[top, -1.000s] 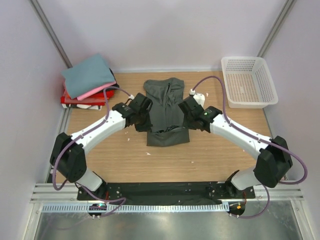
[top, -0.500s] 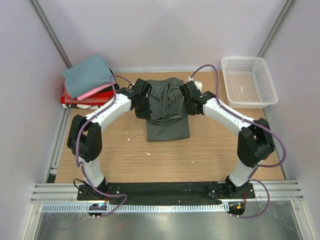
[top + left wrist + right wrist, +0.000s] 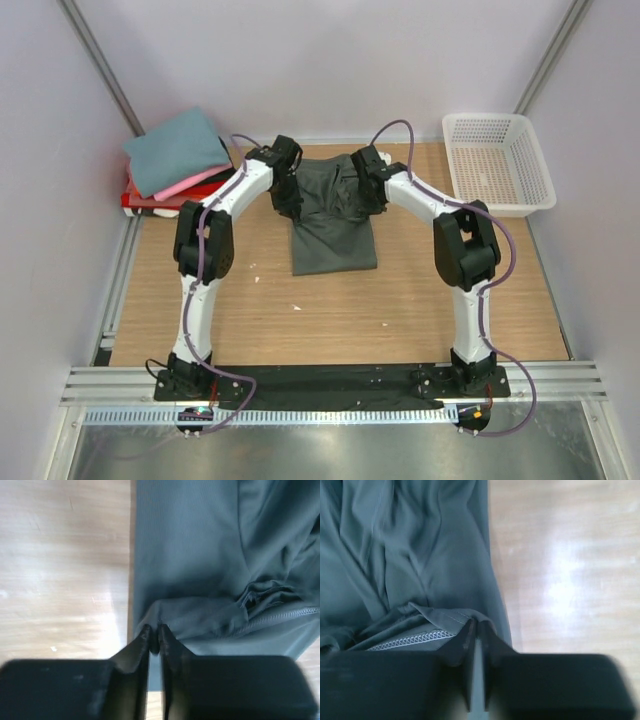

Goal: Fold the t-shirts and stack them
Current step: Fold the tshirt

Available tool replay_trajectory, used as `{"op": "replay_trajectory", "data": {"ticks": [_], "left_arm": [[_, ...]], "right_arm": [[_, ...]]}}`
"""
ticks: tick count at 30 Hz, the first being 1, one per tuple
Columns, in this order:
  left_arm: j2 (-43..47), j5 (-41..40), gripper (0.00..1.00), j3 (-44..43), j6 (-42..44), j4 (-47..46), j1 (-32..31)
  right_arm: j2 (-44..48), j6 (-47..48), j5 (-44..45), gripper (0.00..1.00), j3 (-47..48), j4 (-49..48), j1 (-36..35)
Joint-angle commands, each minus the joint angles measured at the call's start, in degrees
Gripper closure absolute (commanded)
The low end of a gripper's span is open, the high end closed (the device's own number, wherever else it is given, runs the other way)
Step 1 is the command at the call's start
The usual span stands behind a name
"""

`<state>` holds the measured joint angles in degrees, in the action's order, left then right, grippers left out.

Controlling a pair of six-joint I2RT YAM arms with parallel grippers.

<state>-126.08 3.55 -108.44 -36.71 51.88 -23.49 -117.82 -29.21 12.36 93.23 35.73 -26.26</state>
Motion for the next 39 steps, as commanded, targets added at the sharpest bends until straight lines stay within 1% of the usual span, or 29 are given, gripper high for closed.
{"op": "replay_trajectory", "data": {"ticks": [1,2,3,5,6,7,8,9,11,12,13,14,15,16,17,18,19,20,21,22,24,25,28,31,33,36,39], "left_arm": [[-3.19,-0.13,0.83,-9.75,2.78,6.12,1.86],[-5.9,1.44,0.67,-12.12,3.57,7.09,2.39],[-7.06,2.15,0.6,-17.8,3.83,9.45,2.83],[-9.43,2.77,0.49,-23.8,4.27,12.44,3.97],[-10.4,2.86,0.43,-29.57,5.06,15.42,4.23],[-10.15,2.34,0.42,-31.37,5.42,16.49,4.41],[-9.45,1.9,0.4,-32.52,5.59,17.11,4.5],[-6.4,0.68,0.39,-32.27,5.86,16.77,4.5],[-2.35,-0.12,0.38,-26.58,5.51,14.93,4.5],[2.63,-0.12,0.38,-23.51,5.33,12.05,4.41],[4.86,0.05,0.38,-19.48,4.72,10.45,4.33],[7.4,0.23,0.37,-12.22,4.28,8.96,4.24],[9.52,0.58,0.37,-7.71,3.84,5.9,4.15],[13.72,1.88,0.38,-3.92,2.88,4.39,3.8],[15.58,2.51,0.38,4.21,2.35,0.98,3.8],[17.43,3.56,0.38,8.29,1.73,-1.06,3.62],[19.45,4.7,0.38,12.08,1.21,-3.08,3.36],[22.6,6.71,0.37,19.6,-0.19,-6.67,3.18],[24.29,7.43,0.37,22.63,-0.81,-8.44,2.75],[25.61,8.22,0.37,25.79,-1.34,-9.94,2.57],[28.52,9.19,0.37,32.38,-2.75,-13.45,1.96],[29.22,9.28,0.37,33.98,-3.02,-14.17,1.26],[31.5,8.49,0.38,39.61,-3.98,-17.06,-0.24],[33.18,9.37,0.38,44.96,-5.3,-21.46,-0.95],[33.01,9.72,0.38,46.3,-5.57,-22.96,-1.3],[32.48,9.54,0.38,48.15,-5.48,-24.1,-1.65],[31.95,9.28,0.38,49.64,-5.57,-25.77,-1.65]], "right_arm": [[-3.89,1.44,-0.76,0.71,8.95,2.5,2.0],[-4.6,1.0,-0.67,0.53,10.46,3.46,2.61],[-5.22,0.91,-0.93,0.42,11.87,4.61,3.05],[-6.01,0.39,-0.67,0.24,16.27,6.36,4.2],[-5.84,0.38,-0.5,0.23,17.59,8.29,4.46],[-5.41,0.47,0.55,0.22,19.34,9.18,4.46],[-4.53,0.47,1.26,0.21,19.44,9.88,4.46],[-1.91,0.21,1.44,0.21,18.84,9.72,4.46],[2.05,-0.05,1.0,0.21,13.58,8.32,4.29],[6.33,-0.32,0.39,0.21,11.03,6.22,4.11],[8.2,-0.93,-0.57,0.21,5.44,4.98,4.03],[10.22,-1.2,-2.24,0.21,2.34,3.75,4.02],[12.24,-1.55,-5.3,0.21,-0.74,1.3,4.02],[15.31,-2.16,-7.33,0.21,-6.77,0.06,4.02],[16.99,-2.69,-9.26,0.2,-9.88,-1.26,4.02],[18.14,-3.21,-13.81,0.2,-12.87,-3.97,3.94],[20.5,-3.39,-15.86,0.2,-18.21,-5.39,4.02],[21.31,-4.27,-17.79,0.2,-20.87,-6.88,4.02],[22.01,-4.62,-21.72,0.2,-23.25,-9.94,4.02],[22.54,-4.89,-23.42,0.2,-27.45,-11.37,4.02],[23.25,-5.76,-26.15,0.21,-30.81,-14.96,4.11],[23.25,-5.86,-27.38,0.22,-33.18,-15.59,4.03],[22.81,-5.95,-27.91,0.28,-35.83,-17.35,4.11],[22.11,-6.03,-27.74,0.3,-36.89,-18.15,4.11],[21.58,-5.95,-27.39,0.31,-37.42,-18.41,4.11],[20.88,-5.68,-27.3,0.36,-38.03,-19.29,4.11],[20.09,-5.68,-27.3,0.45,-38.91,-20.08,4.11]]}}
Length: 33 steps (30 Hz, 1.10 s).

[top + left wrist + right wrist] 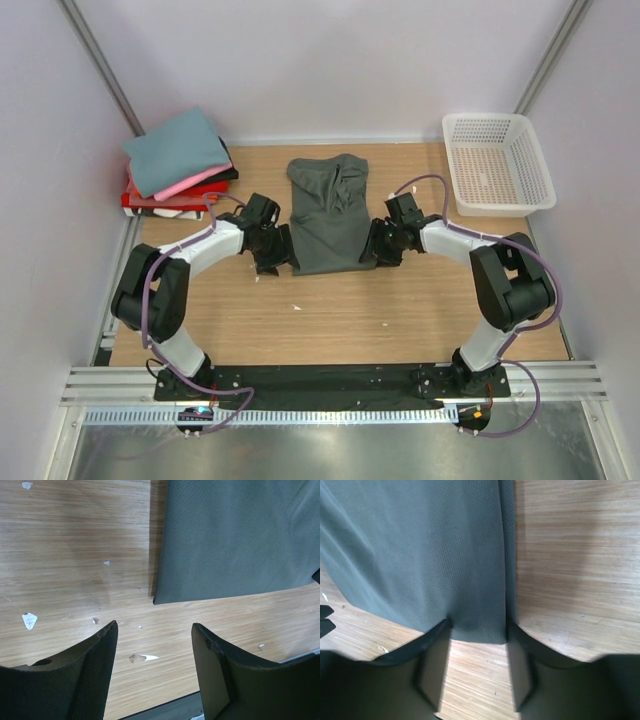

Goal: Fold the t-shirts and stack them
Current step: Fold the tshirt

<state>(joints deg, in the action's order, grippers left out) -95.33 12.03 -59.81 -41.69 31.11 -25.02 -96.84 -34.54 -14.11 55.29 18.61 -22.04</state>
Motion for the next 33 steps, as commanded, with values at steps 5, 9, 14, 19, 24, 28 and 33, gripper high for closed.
{"op": "replay_trajectory", "data": {"ticks": [5,9,14,19,24,28,33], "left_arm": [[-1.17,0.98,0.39,1.71,-0.67,-6.33,-0.21],[-1.96,0.89,0.39,3.12,-1.2,-8.17,-0.47],[-2.93,1.07,0.48,3.82,-1.64,-9.14,-1.52],[-2.84,-0.87,0.5,5.84,-2.08,-10.28,-2.49],[-4.6,-1.13,0.53,5.67,-2.25,-11.16,-2.58],[-5.48,-1.22,0.79,5.58,-2.43,-11.69,-2.76],[-5.31,-2.01,0.99,5.58,-2.34,-11.69,-3.46]], "right_arm": [[-2.39,-0.08,-0.83,0.65,-1.94,-3.67,0.07],[-2.74,0.27,-0.83,0.74,-2.55,-3.93,0.25],[-3.36,0.53,-1.18,0.89,-3.25,-4.63,0.42],[-3.71,0.44,-1.71,0.98,-3.96,-5.42,0.51],[-4.32,0.62,-2.06,0.99,-4.66,-5.87,0.51],[-4.15,0.79,-2.06,0.99,-5.28,-6.04,0.51],[-3.45,0.88,-2.5,0.99,-6.77,-6.75,0.51]]}}
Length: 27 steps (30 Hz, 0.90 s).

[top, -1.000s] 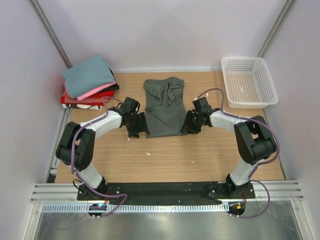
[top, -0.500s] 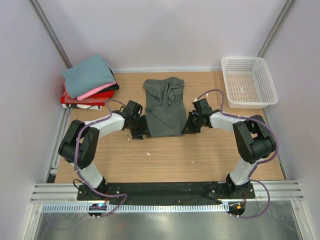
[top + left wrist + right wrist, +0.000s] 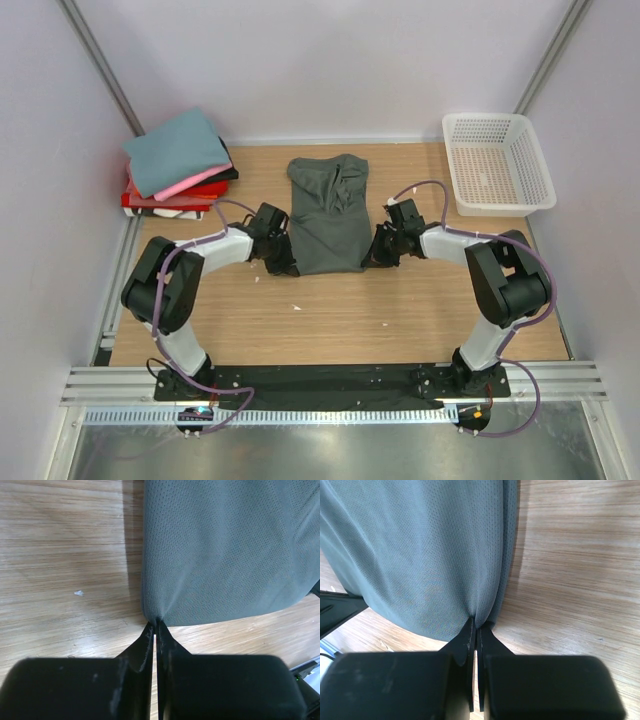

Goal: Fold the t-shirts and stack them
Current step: Fold the tshirt

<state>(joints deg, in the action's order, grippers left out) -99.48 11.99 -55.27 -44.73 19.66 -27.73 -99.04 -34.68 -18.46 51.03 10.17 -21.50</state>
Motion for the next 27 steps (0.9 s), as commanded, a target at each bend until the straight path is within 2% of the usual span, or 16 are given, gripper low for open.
{"op": "replay_trajectory", "data": {"ticks": [1,7,11,17,22,27], "left_arm": [[-0.63,-2.06,1.0,1.04,0.7,-0.15,-0.93],[4.64,-2.32,1.0,2.35,0.44,2.13,-3.29],[11.05,-4.07,1.0,4.9,-1.67,5.29,-7.33],[23.79,-6.1,1.0,6.58,-6.42,11.88,-11.91],[28.2,-9.26,1.0,1.93,-8.09,18.83,-14.55],[26.19,-14.18,0.99,-6.24,-5.99,24.01,-14.55]], "right_arm": [[-0.63,1.1,1.76,0.99,-2.86,1.69,-0.04],[4.73,1.1,1.58,0.99,-7.07,3.26,-0.04],[12.45,-0.39,0.53,0.99,-12.07,5.46,-0.12],[30.55,-3.64,0.7,0.99,-16.39,12.84,-1.96],[38.65,-5.31,4.04,0.99,-13.15,20.92,-5.4],[38.32,-3.47,9.14,0.99,-3.4,25.86,-5.4]]}}
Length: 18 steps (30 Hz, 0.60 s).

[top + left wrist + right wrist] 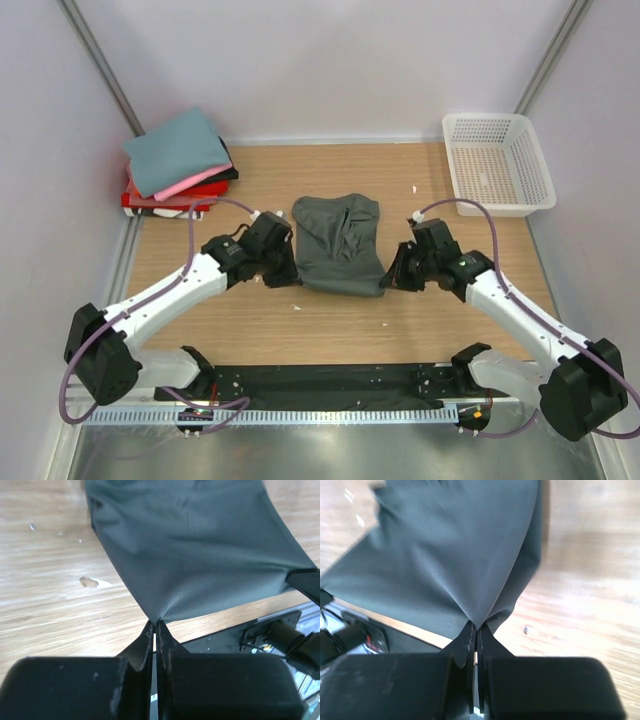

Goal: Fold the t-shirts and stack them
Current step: Fold the tshirt

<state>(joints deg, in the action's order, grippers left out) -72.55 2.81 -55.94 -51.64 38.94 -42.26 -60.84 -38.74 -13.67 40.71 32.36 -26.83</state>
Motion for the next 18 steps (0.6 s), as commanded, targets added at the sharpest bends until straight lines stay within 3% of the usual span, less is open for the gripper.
{"op": "replay_trajectory", "data": {"ticks": [1,12,16,18], "left_arm": [[-1.44,-5.53,0.99,-6.89,1.36,5.44,-0.02],[-12.42,-5.27,0.98,-21.65,7.95,10.02,4.81],[-19.71,-0.9,0.94,-29.99,11.9,11.16,11.66],[-28.55,2.18,0.92,-38.94,13.66,12.47,16.04]], "right_arm": [[-0.68,1.21,5.83,0.99,8.58,5.24,0.02],[-15.78,6.31,10.86,0.99,25.73,8.07,1.25],[-25.53,9.29,10.6,0.99,37.12,8.59,3.97],[-34.46,10.35,9.72,0.99,42.85,9.12,6.69]]}}
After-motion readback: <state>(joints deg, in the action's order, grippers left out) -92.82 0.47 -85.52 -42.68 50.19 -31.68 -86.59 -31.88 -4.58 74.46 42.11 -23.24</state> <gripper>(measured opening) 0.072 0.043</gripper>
